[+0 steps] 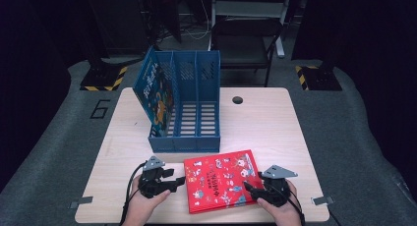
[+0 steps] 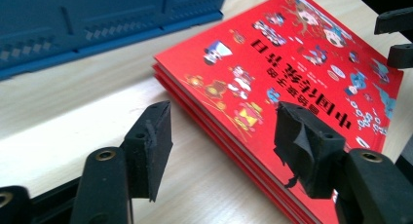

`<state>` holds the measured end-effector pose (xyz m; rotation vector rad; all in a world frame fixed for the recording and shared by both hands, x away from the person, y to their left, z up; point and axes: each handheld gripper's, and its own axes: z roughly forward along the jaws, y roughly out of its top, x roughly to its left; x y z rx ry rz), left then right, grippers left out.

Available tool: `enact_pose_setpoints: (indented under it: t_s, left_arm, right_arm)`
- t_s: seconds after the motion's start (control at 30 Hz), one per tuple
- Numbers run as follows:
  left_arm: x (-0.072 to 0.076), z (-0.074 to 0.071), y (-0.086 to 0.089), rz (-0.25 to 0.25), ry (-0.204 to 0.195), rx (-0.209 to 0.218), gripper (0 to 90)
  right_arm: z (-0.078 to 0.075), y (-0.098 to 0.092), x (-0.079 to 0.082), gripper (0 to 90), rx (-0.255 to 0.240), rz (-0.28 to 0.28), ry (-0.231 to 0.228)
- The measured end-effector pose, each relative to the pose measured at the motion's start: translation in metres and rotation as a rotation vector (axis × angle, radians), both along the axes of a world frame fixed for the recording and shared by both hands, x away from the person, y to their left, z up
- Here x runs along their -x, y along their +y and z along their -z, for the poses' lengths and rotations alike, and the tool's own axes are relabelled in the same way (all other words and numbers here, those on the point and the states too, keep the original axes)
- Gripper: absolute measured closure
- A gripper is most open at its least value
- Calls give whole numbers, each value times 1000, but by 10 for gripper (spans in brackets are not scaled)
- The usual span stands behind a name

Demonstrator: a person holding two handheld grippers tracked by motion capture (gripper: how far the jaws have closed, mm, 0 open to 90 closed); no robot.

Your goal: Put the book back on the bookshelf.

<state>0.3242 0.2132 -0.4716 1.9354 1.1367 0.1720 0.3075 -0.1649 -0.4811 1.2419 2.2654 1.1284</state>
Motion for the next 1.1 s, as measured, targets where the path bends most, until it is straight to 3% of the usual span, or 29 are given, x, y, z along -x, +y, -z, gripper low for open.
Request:
enact_pose_setpoints:
  t_s: [0.27,0.37,0.6,0.9,1.03,1.1]
  left_arm:
    - [1,8,-17,49,25,-15,373]
    - [1,12,-22,71,35,-29,373]
    - [1,16,-31,97,44,-46,373]
    - [2,16,-33,75,24,-70,415]
    - [0,16,-32,54,3,-105,407]
    - [-1,15,-28,49,19,-94,410]
  right_arm:
    - [11,-11,-2,313,-36,38,73]
    - [14,-11,-3,314,-24,30,77]
    - [16,-10,-3,301,-47,39,95]
    - [18,-13,-4,302,-81,47,127]
    - [16,-12,-3,344,-89,36,146]
    - [16,-9,-2,344,-78,26,142]
